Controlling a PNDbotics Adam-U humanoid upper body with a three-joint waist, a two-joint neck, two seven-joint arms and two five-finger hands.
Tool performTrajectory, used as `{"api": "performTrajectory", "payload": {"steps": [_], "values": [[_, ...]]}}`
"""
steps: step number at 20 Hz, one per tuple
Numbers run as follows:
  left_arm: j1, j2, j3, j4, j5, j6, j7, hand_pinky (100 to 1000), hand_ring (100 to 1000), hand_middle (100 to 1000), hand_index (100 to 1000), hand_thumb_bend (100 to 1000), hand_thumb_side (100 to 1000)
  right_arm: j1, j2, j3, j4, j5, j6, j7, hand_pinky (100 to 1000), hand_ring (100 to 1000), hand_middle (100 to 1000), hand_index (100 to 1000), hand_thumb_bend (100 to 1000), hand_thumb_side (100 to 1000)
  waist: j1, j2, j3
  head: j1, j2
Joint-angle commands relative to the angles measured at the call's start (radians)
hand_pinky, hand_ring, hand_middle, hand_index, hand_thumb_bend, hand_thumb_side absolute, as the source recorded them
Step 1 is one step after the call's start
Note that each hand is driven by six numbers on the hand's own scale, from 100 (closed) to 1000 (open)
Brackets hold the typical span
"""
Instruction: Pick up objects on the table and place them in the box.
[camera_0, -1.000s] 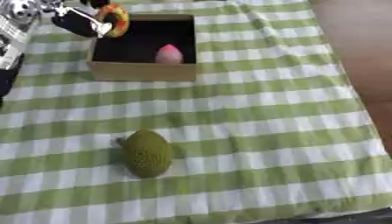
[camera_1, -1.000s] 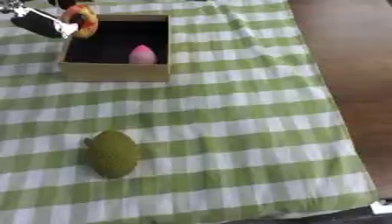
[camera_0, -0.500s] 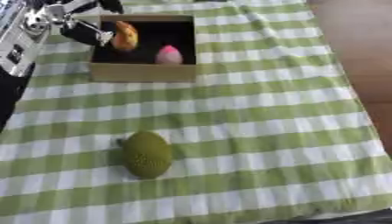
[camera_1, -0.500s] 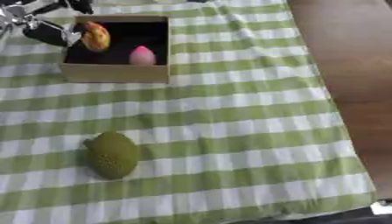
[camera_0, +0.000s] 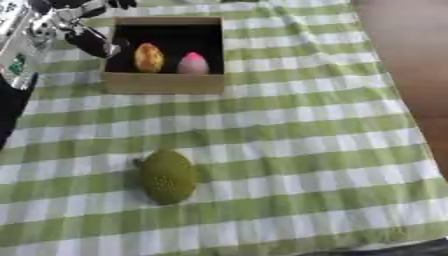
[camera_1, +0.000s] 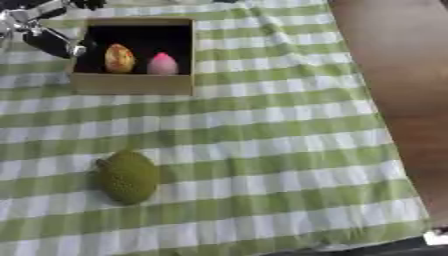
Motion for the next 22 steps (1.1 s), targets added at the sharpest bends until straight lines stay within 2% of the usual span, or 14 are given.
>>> {"api": "performTrajectory", "payload": {"steps": [1,4,7,13,15,19,22], "values": [[0.001,0.057,-0.013,-0.128,0.109,0.001,-0.004,797,778,721,855,100,134,-0.005,-0.024,-0.017,-0.01,-0.003,0.0,-0.002,1000,946,631,943,100,494,-0.002,-0.016,0.001,-0.006,-0.005],[0.035,0.123,-0.05,-0.313,0.262,0.007,-0.045,784,770,716,853,100,158,-0.003,-0.028,-0.018,-0.01,-0.001,0.001,-0.003,1000,947,631,944,100,503,0.003,-0.016,0.005,-0.012,-0.003],[0.083,0.211,-0.083,-0.517,0.404,0.047,-0.089,786,772,722,854,100,152,-0.002,-0.032,-0.018,-0.011,-0.001,0.002,-0.004,1000,946,632,943,100,498,0.008,-0.019,0.008,-0.019,-0.001],[0.211,0.38,-0.127,-0.856,0.569,0.149,-0.154,795,782,736,867,100,157,-0.005,-0.033,-0.016,-0.014,-0.003,0.006,-0.009,1000,945,633,942,100,480,0.011,-0.025,0.01,-0.029,0.0],[0.231,0.405,-0.14,-0.89,0.603,0.145,-0.176,799,786,740,870,100,158,-0.007,-0.032,-0.014,-0.015,-0.005,0.006,-0.01,1000,944,634,942,100,473,0.011,-0.028,0.011,-0.028,0.003],[0.252,0.435,-0.178,-0.9,0.622,0.089,-0.25,820,804,759,883,100,150,-0.006,-0.029,-0.013,-0.016,-0.007,0.008,-0.011,1000,943,633,942,100,475,0.009,-0.033,0.013,-0.028,0.008],[0.268,0.449,-0.2,-0.9,0.619,0.056,-0.307,831,813,768,889,100,282,-0.005,-0.027,-0.013,-0.016,-0.009,0.01,-0.012,1000,944,632,942,100,478,0.008,-0.035,0.015,-0.027,0.011]]}}
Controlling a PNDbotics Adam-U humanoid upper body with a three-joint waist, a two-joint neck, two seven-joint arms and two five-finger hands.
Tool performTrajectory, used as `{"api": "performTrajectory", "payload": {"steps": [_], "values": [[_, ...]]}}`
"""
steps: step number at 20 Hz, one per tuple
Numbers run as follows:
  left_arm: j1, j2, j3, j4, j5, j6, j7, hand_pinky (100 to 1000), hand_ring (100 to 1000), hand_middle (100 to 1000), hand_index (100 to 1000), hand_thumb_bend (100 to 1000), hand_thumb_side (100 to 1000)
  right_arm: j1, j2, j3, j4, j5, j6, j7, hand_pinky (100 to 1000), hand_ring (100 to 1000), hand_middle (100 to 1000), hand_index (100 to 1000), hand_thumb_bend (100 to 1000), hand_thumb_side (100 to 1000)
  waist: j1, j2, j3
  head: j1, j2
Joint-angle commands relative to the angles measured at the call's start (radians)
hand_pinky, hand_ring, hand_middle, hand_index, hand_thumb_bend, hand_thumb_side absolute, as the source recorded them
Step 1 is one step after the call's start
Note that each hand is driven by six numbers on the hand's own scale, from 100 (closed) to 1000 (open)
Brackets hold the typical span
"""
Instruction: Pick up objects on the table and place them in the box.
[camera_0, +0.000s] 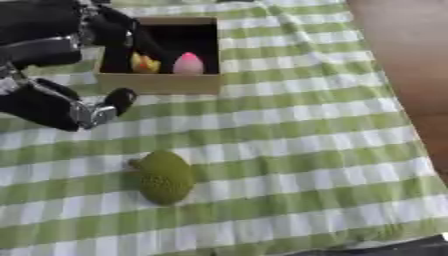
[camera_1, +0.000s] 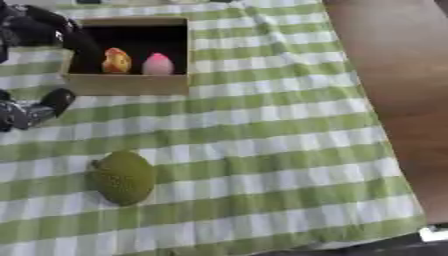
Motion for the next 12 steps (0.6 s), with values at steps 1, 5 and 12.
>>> {"api": "performTrajectory", "payload": {"steps": [1,5,12], "values": [[0.002,0.046,-0.013,-0.015,0.005,-0.028,-0.056,832,814,769,890,100,312,-0.012,-0.026,-0.008,-0.015,-0.008,0.002,-0.002,1000,944,632,942,100,478,0.008,-0.034,0.001,-0.001,0.004],[0.024,0.054,-0.033,-0.015,-0.009,-0.027,-0.091,835,817,773,893,102,402,-0.011,-0.025,-0.008,-0.015,-0.008,0.003,-0.002,1000,944,631,942,100,484,0.007,-0.034,0.001,0.001,0.008],[0.047,0.036,-0.054,-0.015,-0.077,0.003,-0.103,861,837,785,902,256,606,-0.006,-0.017,-0.01,-0.014,-0.007,0.009,0.003,1000,945,629,943,100,526,0.006,-0.032,0.0,0.002,0.011]]}}
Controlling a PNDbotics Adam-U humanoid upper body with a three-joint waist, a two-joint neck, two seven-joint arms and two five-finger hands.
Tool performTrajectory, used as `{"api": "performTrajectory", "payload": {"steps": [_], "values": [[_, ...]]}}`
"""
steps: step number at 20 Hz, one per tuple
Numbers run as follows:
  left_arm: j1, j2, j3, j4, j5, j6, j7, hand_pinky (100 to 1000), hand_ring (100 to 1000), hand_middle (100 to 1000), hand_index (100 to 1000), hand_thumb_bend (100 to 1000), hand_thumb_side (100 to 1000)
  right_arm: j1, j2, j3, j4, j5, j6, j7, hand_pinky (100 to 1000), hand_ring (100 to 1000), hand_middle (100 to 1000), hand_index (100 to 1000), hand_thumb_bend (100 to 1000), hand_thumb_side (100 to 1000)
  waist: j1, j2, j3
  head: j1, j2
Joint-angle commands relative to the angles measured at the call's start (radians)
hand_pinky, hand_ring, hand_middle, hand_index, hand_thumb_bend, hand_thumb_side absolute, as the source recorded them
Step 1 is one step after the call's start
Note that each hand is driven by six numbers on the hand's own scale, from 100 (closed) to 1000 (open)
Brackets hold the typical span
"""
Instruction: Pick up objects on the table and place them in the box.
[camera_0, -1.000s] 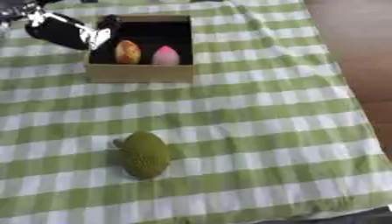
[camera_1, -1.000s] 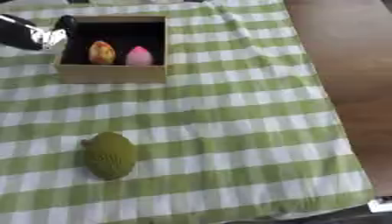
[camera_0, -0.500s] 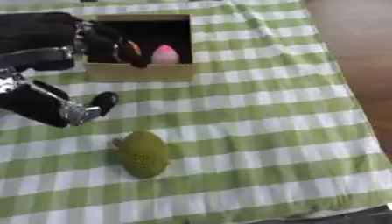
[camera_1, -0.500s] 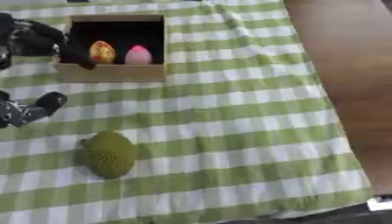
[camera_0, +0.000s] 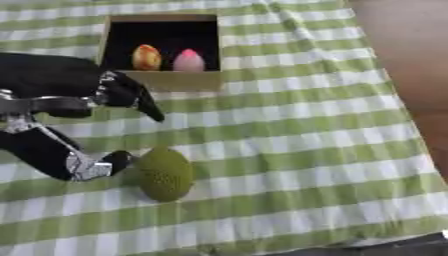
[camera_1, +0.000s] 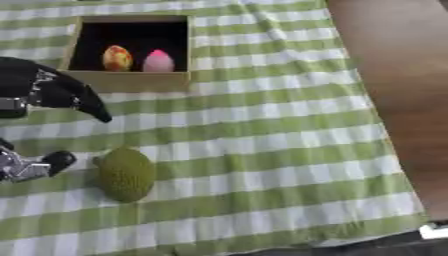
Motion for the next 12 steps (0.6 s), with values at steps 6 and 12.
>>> {"api": "performTrajectory", "payload": {"steps": [6,12], "values": [[0.013,-0.024,-0.021,-0.014,-0.089,0.084,0.014,858,833,774,891,295,715,-0.002,-0.013,-0.013,-0.011,0.0,0.008,0.01,1000,946,627,944,100,528,0.007,-0.028,-0.004,0.003,0.004],[0.027,-0.057,-0.039,-0.014,-0.123,0.125,-0.008,858,834,773,891,321,726,0.0,-0.007,-0.015,-0.012,0.0,0.015,0.017,1000,947,626,945,100,528,0.007,-0.026,-0.007,0.004,0.002]]}}
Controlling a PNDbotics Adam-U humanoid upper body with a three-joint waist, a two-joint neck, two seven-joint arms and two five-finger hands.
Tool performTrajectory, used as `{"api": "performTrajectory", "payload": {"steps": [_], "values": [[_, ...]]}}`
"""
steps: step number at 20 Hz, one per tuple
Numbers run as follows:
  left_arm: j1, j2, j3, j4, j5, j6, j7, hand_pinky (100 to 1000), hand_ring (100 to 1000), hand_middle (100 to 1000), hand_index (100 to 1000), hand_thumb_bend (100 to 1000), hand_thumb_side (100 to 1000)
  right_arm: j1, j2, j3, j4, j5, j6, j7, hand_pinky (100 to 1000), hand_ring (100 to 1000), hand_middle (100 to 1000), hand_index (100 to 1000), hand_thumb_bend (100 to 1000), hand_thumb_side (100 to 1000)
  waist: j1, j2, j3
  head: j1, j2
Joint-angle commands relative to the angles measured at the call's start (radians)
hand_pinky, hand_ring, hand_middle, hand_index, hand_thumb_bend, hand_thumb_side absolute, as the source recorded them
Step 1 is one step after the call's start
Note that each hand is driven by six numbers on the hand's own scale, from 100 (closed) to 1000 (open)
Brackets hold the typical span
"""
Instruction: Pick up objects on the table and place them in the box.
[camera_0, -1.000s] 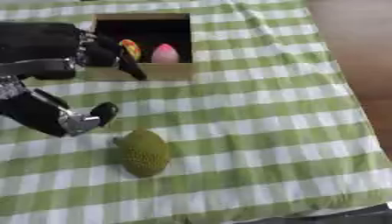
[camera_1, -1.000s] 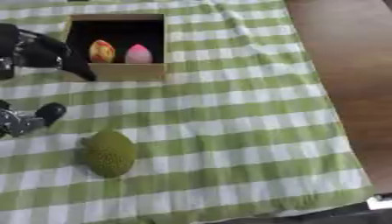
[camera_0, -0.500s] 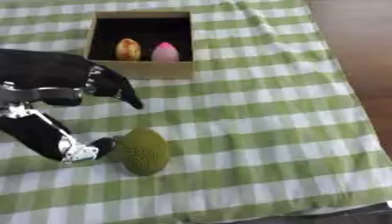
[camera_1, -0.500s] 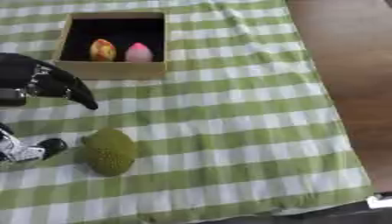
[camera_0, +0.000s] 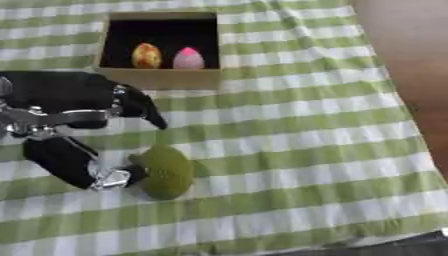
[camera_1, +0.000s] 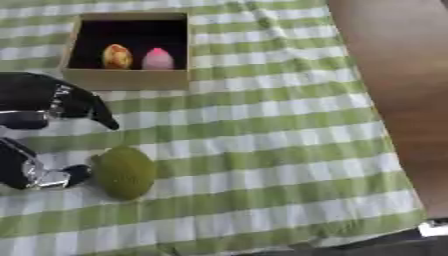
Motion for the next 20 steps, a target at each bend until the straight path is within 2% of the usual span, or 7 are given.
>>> {"api": "performTrajectory", "payload": {"steps": [1,6,7,12,14,20], "values": [[-0.003,0.004,-0.001,-0.014,-0.027,0.02,-0.013,860,836,774,892,338,724,-0.009,-0.015,-0.015,-0.012,-0.001,0.002,0.003,1000,947,626,945,100,528,0.007,-0.026,-0.002,0.004,0.001],[-0.001,-0.017,-0.023,0.012,-0.071,0.023,-0.039,863,838,775,892,372,715,-0.009,-0.013,-0.016,-0.014,-0.003,0.004,0.003,1000,948,626,945,100,528,0.006,-0.025,-0.004,0.005,0.001],[-0.002,-0.02,-0.029,0.023,-0.081,0.018,-0.043,867,841,776,893,403,707,-0.009,-0.012,-0.016,-0.014,-0.003,0.005,0.003,1000,948,626,945,100,527,0.006,-0.025,-0.005,0.006,0.0],[-0.004,-0.047,-0.047,0.104,-0.137,-0.003,-0.04,874,847,781,898,436,680,-0.008,-0.01,-0.016,-0.015,-0.004,0.007,0.005,1000,948,624,946,100,527,0.006,-0.024,-0.006,0.006,-0.001],[-0.004,-0.064,-0.053,0.141,-0.164,-0.015,-0.028,875,847,782,901,439,683,-0.007,-0.008,-0.016,-0.014,-0.004,0.008,0.008,1000,948,624,946,100,527,0.005,-0.024,-0.006,0.006,-0.002],[-0.004,-0.109,-0.068,0.23,-0.238,-0.059,0.016,875,848,782,910,426,619,-0.005,-0.004,-0.017,-0.013,-0.003,0.01,0.014,1000,949,623,947,100,527,0.003,-0.022,-0.009,0.006,-0.003]]}}
